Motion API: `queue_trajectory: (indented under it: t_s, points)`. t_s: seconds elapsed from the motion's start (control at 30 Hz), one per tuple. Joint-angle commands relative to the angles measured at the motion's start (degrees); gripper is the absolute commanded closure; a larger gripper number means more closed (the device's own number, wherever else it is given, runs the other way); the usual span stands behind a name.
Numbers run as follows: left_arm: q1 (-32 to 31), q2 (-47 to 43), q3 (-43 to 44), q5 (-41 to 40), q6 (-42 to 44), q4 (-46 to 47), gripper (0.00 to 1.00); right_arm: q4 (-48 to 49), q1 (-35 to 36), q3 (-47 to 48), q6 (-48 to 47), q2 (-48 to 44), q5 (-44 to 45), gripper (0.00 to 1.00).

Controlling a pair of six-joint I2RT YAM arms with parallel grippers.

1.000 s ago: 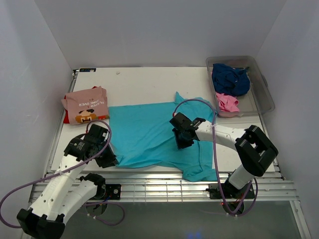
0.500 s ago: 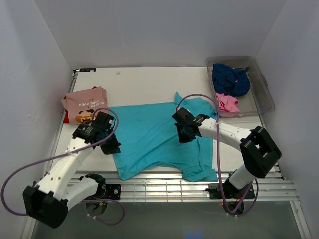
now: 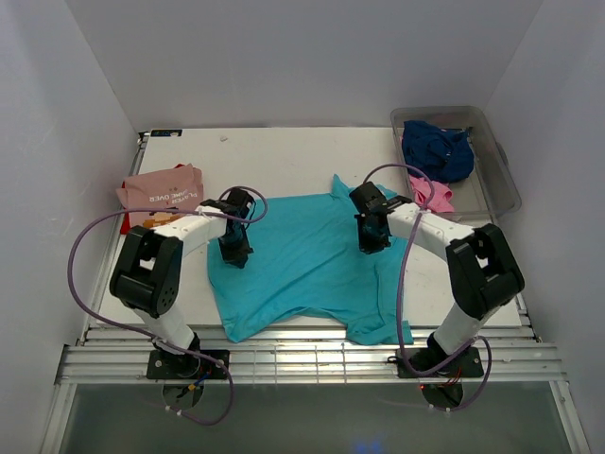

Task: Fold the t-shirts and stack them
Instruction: Flatten out the tshirt

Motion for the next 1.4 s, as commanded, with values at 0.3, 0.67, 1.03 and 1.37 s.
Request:
queue_trajectory:
  t_s: [0.3, 0.67, 1.03, 1.37]
  points:
    - [5.49, 12.64, 6.94, -0.46, 4.25, 4.1, 1.0, -0.58, -3.4, 16.23, -4.03, 17.96, 1.0, 0.92]
    - [12.17, 23.62, 21.01, 0.07, 8.03, 1.38, 1.0, -5.16, -7.01, 33.72, -7.1, 30.27, -1.9, 0.92]
    - [14.46, 30.14, 35.61, -0.9, 12.08, -3.63, 1.0, -9.29, -7.8, 43.84, -8.6, 29.77, -2.61, 0.92]
    - [13.15, 22.06, 32.54, 2.96, 11.73, -1.79, 1.0, -8.5, -7.71, 29.79, -8.87, 15.34, -0.84, 0.68]
